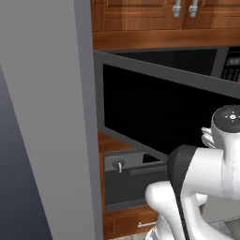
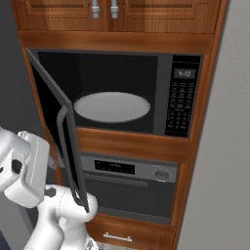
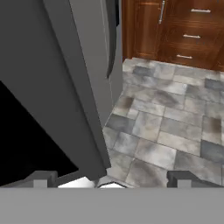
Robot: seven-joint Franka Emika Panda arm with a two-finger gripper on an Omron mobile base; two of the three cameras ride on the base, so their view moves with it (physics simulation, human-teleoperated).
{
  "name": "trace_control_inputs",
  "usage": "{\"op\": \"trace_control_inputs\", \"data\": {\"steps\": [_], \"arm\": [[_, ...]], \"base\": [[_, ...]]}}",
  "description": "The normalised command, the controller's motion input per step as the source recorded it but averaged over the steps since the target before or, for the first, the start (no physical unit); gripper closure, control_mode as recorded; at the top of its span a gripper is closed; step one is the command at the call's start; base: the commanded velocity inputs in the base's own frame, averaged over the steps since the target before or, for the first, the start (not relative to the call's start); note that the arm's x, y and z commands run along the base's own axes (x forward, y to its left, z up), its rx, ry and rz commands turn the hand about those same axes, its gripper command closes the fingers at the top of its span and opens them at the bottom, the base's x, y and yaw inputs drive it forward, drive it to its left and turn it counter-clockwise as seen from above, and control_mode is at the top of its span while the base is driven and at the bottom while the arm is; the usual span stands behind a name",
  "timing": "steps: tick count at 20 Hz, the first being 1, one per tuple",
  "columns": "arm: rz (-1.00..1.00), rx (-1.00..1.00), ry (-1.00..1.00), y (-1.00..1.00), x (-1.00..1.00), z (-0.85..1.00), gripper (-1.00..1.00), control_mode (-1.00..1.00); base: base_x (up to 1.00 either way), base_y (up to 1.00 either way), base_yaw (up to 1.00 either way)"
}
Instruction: Place the sponge inside the microwave to prepare for sanitizing.
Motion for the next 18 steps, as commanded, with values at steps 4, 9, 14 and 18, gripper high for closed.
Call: {"op": "trace_control_inputs", "data": {"steps": [4,9,14,18], "arm": [[0.0,0.32,-0.27,-0.48,-0.94,0.6,-1.0,-1.0],[0.11,0.65,-0.24,-0.92,-0.34,0.17,-1.0,-1.0],[0.16,0.81,-0.26,-0.86,0.01,0.03,-1.0,-1.0],[0.12,0.6,-0.37,-0.45,0.67,-0.38,-1.0,-1.0]], "base": [[0.0,0.0,0.0],[0.0,0.0,0.0],[0.0,0.0,0.0],[0.0,0.0,0.0]]}}
